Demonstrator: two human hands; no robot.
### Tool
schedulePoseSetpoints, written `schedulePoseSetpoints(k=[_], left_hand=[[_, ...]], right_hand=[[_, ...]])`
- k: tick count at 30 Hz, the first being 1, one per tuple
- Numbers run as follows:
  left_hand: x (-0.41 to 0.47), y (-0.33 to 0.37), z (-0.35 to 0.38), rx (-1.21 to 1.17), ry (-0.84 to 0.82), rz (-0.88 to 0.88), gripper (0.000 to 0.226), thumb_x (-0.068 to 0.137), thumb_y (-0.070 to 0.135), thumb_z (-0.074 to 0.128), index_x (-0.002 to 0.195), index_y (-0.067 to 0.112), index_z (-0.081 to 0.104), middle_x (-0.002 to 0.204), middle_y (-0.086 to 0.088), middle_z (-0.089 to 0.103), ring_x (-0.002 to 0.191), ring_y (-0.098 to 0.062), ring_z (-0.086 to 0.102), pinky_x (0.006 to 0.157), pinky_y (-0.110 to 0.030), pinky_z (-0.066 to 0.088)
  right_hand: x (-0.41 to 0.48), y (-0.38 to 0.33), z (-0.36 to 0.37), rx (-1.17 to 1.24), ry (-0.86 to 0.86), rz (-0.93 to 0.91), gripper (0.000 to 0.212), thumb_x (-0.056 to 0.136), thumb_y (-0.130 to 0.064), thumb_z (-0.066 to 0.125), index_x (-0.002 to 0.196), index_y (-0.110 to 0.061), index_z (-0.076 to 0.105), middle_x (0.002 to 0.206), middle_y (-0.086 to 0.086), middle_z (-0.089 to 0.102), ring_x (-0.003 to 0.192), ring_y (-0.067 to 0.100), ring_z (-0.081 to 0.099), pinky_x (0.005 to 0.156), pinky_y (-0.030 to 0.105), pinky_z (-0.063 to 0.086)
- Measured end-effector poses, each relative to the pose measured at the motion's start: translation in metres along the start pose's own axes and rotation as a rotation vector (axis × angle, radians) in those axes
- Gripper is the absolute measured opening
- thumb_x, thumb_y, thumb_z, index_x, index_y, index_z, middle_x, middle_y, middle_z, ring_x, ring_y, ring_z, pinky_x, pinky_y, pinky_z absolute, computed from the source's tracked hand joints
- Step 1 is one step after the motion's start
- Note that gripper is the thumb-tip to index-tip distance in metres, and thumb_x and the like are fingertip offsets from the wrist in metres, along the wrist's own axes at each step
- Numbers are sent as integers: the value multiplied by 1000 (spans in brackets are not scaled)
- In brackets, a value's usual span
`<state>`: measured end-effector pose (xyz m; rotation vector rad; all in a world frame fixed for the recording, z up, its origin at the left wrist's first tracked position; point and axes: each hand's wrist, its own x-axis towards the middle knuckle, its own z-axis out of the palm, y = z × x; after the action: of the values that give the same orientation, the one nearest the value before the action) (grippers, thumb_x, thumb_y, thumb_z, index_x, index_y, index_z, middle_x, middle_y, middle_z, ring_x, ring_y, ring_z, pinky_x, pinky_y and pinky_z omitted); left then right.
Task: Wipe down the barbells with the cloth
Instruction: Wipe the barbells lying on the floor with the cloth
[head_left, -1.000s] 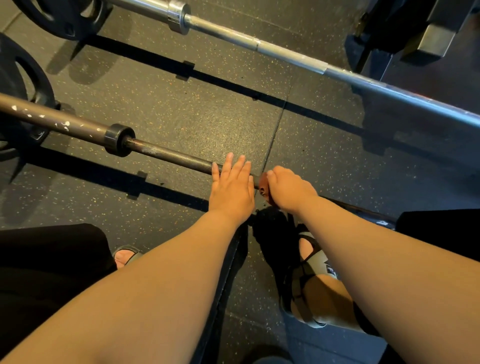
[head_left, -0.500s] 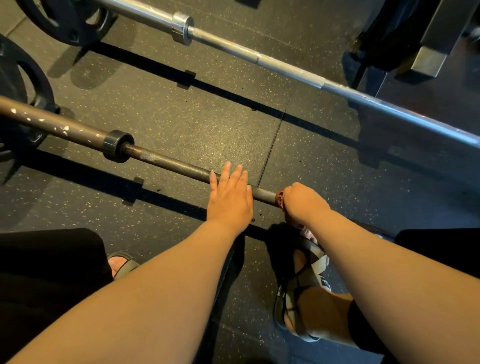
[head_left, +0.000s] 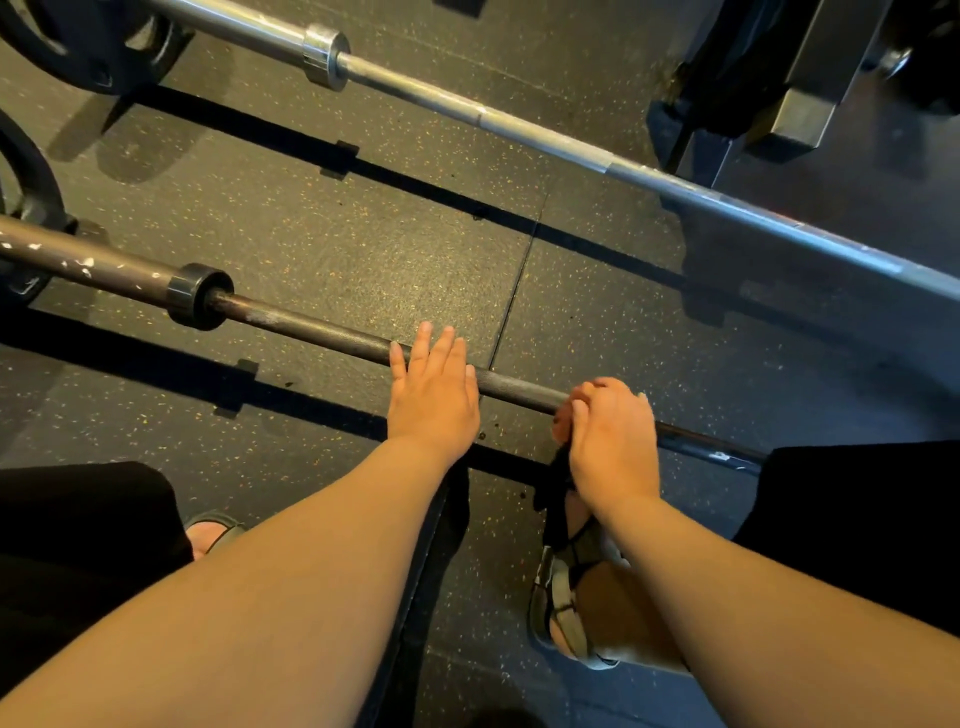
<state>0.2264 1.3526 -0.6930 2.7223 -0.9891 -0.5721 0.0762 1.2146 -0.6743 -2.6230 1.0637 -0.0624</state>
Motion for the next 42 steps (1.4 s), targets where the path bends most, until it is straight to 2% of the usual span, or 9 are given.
schedulePoseSetpoints(k=[4,9,12,16,19,27,32,37,42], left_hand=[[2,7,3,19,11,-25,54,110,32,16,161,13,20,171,-1,7,156,-25,-13,122,-49,-15],[2,5,2,26,-2,-17,54,110,30,17,161,12,17,171,-2,4,156,-24,-15,123,-44,-14],[3,6,2,14,-2,-23,54,110,30,17,161,11,17,171,-2,3,156,-24,-15,123,-44,-14],[3,7,4,13,1,-20,55,110,31,16,162,11,17,171,-3,3,156,-25,-15,123,-44,-15],[4,6,5,13,-3,-11,55,111,30,16,161,11,16,171,-3,2,156,-25,-15,122,-44,-15],[3,3,2,10,3,0,54,111,31,18,161,12,19,171,-2,6,156,-24,-13,123,-44,-14],[3,6,3,4,-3,-13,54,111,30,17,162,11,17,171,-2,3,156,-24,-16,122,-44,-17],[3,2,-1,-9,-29,3,53,111,30,20,161,12,19,171,-1,6,157,-23,-13,123,-45,-13],[3,4,1,-34,-6,-11,52,111,29,19,160,13,21,171,-1,8,157,-23,-12,123,-45,-15]], right_hand=[[5,-23,21,-81,64,192,25,100,-20,47,85,-13,66,95,7,62,91,32,59,94,48,42],[14,-40,31,45,-110,-217,26,101,-26,36,95,-16,59,102,5,58,96,29,54,92,46,41],[10,-15,13,33,-58,-185,29,101,-26,38,80,-31,58,94,-4,55,82,22,54,83,42,42],[-12,11,15,2,69,155,34,106,-29,33,100,-23,65,116,0,57,112,24,53,122,46,20],[5,-19,28,-85,42,245,27,102,-18,40,97,-12,66,107,7,60,103,31,55,107,48,33],[13,-15,26,61,-71,-234,25,104,-27,40,112,-15,62,111,4,60,97,27,56,88,45,45],[3,-20,25,-35,97,42,18,97,-19,49,86,-14,63,94,5,60,86,29,57,77,38,35],[15,-62,39,129,-85,-234,41,100,-23,38,122,-1,65,128,19,63,116,37,58,104,46,43],[2,-17,21,26,-39,-181,36,102,-25,34,116,-14,66,123,6,60,104,28,57,93,42,45]])
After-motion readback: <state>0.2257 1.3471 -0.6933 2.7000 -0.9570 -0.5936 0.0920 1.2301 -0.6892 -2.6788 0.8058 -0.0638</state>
